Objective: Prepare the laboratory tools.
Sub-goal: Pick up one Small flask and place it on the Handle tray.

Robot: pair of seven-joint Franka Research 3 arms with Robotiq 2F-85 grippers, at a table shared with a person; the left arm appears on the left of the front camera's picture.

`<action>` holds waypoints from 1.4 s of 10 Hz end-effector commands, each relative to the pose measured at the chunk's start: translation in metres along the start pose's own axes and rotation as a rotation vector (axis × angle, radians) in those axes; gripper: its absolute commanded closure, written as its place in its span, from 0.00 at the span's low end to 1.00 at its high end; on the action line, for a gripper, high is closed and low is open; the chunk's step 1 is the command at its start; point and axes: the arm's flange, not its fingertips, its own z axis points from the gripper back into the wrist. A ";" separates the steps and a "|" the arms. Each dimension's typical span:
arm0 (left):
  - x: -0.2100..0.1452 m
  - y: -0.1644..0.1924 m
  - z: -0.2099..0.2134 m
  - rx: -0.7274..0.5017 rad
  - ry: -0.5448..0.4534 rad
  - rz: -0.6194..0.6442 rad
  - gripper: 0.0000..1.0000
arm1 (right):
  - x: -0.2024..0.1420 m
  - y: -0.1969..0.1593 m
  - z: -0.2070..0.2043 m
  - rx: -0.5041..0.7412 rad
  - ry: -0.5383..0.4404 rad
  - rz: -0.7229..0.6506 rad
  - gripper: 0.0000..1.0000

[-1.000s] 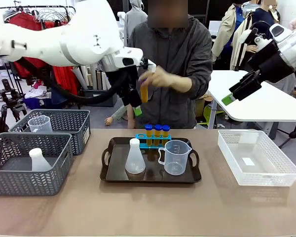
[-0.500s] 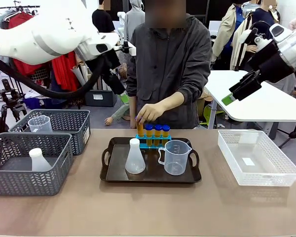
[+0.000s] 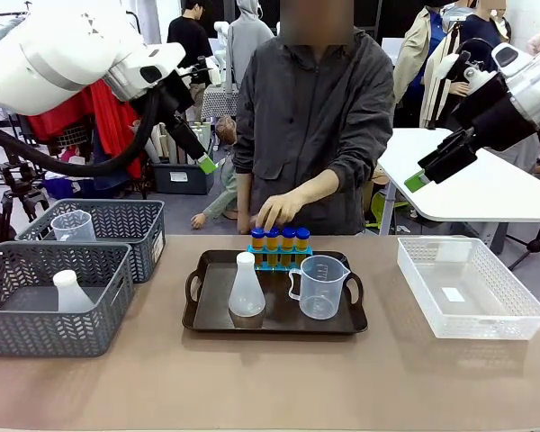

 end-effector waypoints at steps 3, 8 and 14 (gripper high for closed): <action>-0.031 0.002 0.017 -0.068 -0.139 -0.046 0.00 | -0.001 -0.001 -0.001 0.022 -0.034 0.007 0.00; -0.050 -0.017 0.031 -0.077 -0.174 -0.041 0.00 | -0.001 -0.001 -0.001 0.022 -0.034 0.007 0.00; -0.041 -0.012 0.032 -0.083 -0.152 -0.023 0.00 | -0.001 -0.001 -0.001 0.022 -0.034 0.007 0.00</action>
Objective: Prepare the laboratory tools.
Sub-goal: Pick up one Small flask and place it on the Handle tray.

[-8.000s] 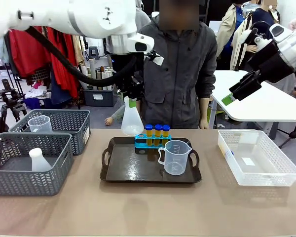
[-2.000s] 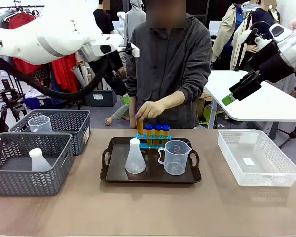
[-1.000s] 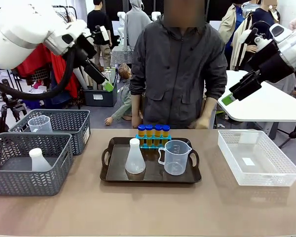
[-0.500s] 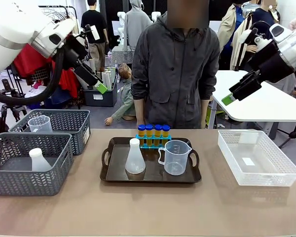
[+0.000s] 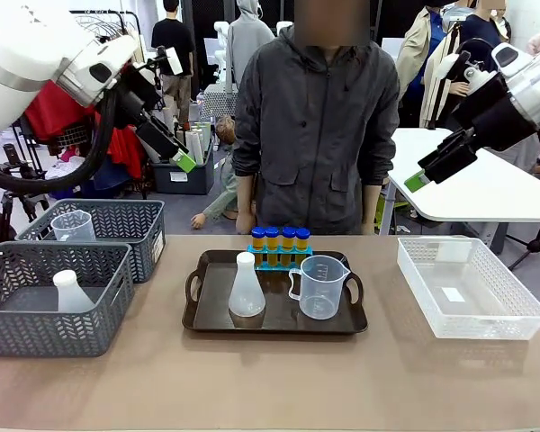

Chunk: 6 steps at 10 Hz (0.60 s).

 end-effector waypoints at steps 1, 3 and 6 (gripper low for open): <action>0.001 0.002 0.003 0.004 -0.005 0.003 0.00 | -0.001 -0.001 -0.001 0.022 -0.034 0.007 0.00; 0.001 0.002 0.003 0.004 -0.005 0.003 0.00 | -0.001 -0.001 -0.001 0.022 -0.034 0.007 0.00; 0.001 0.002 0.003 0.004 -0.005 0.003 0.00 | -0.001 -0.001 -0.001 0.022 -0.034 0.007 0.00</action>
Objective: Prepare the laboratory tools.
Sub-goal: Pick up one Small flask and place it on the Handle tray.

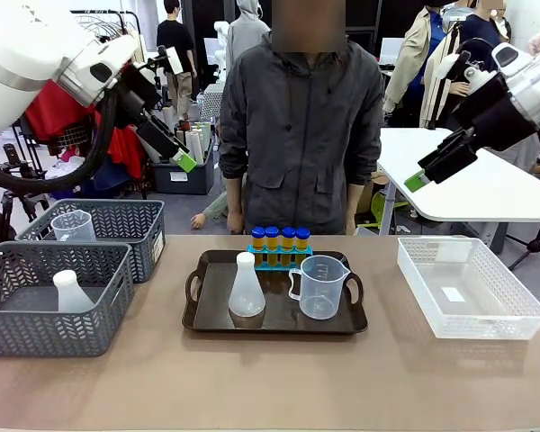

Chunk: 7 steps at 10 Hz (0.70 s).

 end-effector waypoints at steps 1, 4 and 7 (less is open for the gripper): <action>0.000 0.001 0.003 0.004 -0.004 0.004 0.00 | -0.001 -0.001 -0.001 0.022 -0.034 0.007 0.00; 0.000 0.001 0.003 0.004 -0.004 0.004 0.00 | -0.001 -0.001 -0.001 0.022 -0.034 0.007 0.00; 0.000 0.001 0.003 0.004 -0.004 0.004 0.00 | -0.001 -0.001 -0.001 0.022 -0.034 0.007 0.00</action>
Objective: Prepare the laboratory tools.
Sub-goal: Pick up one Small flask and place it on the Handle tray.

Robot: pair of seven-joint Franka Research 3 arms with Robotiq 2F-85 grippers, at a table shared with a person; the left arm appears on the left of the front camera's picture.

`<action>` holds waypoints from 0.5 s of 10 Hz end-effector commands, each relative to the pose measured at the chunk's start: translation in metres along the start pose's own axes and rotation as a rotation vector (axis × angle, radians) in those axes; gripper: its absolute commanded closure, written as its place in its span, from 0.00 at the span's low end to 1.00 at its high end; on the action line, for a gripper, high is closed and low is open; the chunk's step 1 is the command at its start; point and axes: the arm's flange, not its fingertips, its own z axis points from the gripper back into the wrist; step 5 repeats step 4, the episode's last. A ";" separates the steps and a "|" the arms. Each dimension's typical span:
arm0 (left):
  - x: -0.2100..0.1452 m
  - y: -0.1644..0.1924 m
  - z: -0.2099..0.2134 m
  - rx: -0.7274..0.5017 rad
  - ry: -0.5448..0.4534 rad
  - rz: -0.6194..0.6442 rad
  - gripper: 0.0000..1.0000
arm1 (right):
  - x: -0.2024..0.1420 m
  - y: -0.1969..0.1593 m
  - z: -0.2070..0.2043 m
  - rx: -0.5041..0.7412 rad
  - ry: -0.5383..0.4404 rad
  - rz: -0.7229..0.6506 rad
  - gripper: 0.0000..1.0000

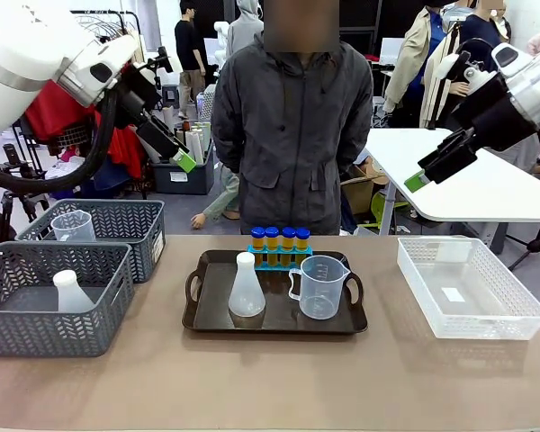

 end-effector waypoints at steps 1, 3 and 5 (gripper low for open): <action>0.000 0.001 0.003 0.004 -0.004 0.004 0.00 | -0.001 -0.001 -0.001 0.022 -0.034 0.007 0.00; 0.000 0.001 0.003 0.004 -0.004 0.004 0.00 | -0.001 -0.001 -0.001 0.022 -0.034 0.007 0.00; 0.000 0.001 0.003 0.004 -0.004 0.004 0.00 | -0.001 -0.001 -0.001 0.022 -0.034 0.007 0.00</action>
